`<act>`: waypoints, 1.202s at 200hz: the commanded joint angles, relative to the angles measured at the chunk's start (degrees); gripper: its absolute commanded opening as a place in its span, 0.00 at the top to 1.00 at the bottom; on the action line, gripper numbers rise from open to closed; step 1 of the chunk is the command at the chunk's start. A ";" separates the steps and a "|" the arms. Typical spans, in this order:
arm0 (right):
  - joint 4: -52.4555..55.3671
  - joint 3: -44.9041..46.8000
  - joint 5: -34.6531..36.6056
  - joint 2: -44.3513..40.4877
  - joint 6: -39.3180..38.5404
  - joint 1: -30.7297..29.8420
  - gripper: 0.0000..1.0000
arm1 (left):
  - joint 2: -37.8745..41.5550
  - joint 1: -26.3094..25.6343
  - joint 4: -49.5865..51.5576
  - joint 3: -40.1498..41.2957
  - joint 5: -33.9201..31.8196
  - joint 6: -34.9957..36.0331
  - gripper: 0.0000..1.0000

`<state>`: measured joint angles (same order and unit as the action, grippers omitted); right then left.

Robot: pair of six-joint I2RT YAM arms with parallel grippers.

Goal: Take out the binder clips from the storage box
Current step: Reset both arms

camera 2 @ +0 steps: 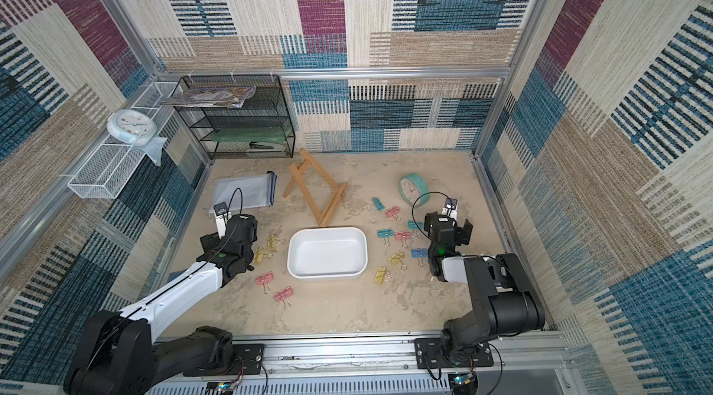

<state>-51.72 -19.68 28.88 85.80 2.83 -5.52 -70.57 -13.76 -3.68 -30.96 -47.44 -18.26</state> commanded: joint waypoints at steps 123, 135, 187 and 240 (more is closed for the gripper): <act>-19.96 5.97 -20.03 1.56 -2.83 4.73 0.01 | -13.14 9.71 -46.56 10.79 22.02 14.42 0.01; -19.98 5.93 -19.96 1.56 -2.83 4.73 0.00 | -14.49 10.60 -48.92 11.91 26.10 14.66 0.01; -19.88 5.81 -20.02 1.69 -2.83 4.72 0.01 | -16.38 14.32 -41.87 7.48 28.77 10.66 0.01; -19.46 5.60 -20.13 1.89 -2.83 4.73 0.00 | -16.82 14.20 -44.16 8.16 29.13 11.47 0.01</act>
<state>-71.00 -13.63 8.73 87.66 -0.40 -0.75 -87.83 0.38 -48.80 -22.33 -19.27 -6.09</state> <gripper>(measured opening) 0.995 0.989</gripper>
